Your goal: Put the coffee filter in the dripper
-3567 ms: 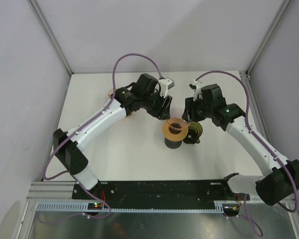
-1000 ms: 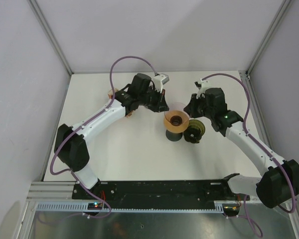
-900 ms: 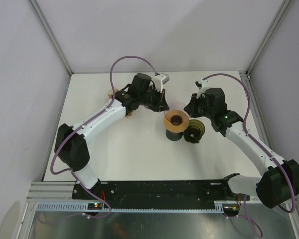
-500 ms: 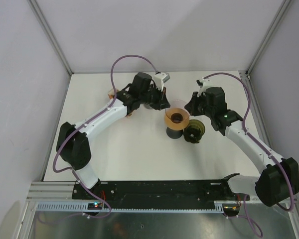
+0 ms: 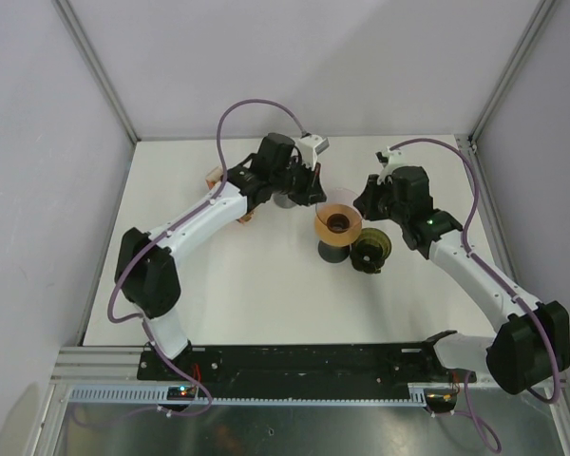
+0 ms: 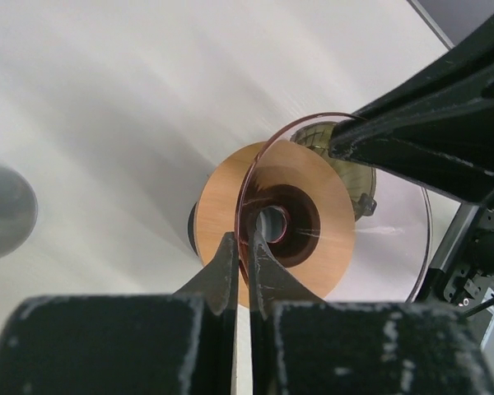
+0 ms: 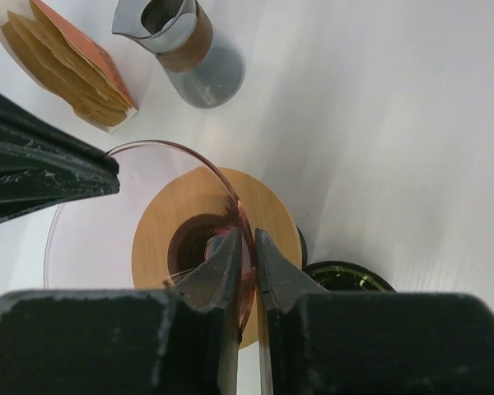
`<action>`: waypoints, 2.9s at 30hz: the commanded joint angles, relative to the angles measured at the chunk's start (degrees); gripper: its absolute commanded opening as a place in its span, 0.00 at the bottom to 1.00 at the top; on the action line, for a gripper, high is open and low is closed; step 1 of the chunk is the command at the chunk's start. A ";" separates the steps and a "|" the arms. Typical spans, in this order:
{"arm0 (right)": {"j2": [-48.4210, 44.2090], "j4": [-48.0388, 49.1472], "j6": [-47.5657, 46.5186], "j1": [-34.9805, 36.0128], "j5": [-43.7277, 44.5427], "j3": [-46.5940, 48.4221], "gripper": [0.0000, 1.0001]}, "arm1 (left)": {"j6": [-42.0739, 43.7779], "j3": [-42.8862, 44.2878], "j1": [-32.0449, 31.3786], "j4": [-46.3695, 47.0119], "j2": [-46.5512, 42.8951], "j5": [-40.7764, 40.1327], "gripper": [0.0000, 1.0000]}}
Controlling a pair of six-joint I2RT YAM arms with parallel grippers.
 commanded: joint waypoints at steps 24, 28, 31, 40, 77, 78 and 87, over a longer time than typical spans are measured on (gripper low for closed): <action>2.34 -14.25 -4.38 5.07 1.22 6.44 0.37 | 4.00 10.89 -2.05 -18.25 2.31 2.96 0.41; 2.27 -14.67 -4.71 5.41 1.67 7.59 0.40 | 4.19 11.09 -1.63 -18.31 2.27 2.87 0.42; 2.14 -14.94 -4.91 5.78 2.15 8.50 0.40 | 4.20 11.00 -1.25 -18.34 2.29 2.68 0.42; 1.63 -16.87 -6.76 6.34 5.75 11.23 0.38 | 5.69 13.33 -0.70 -18.44 1.02 -1.63 0.44; 8.23 -21.24 -11.65 5.42 4.95 6.73 0.00 | 11.71 4.01 -2.65 -21.09 5.74 -1.24 0.00; 7.71 -20.63 -11.62 5.25 4.74 5.49 0.00 | 11.78 3.78 -2.76 -21.08 5.73 -1.07 0.00; 6.05 -18.38 -11.11 5.74 4.71 0.56 0.00 | 12.39 -1.26 -4.69 -20.50 5.47 -1.12 0.00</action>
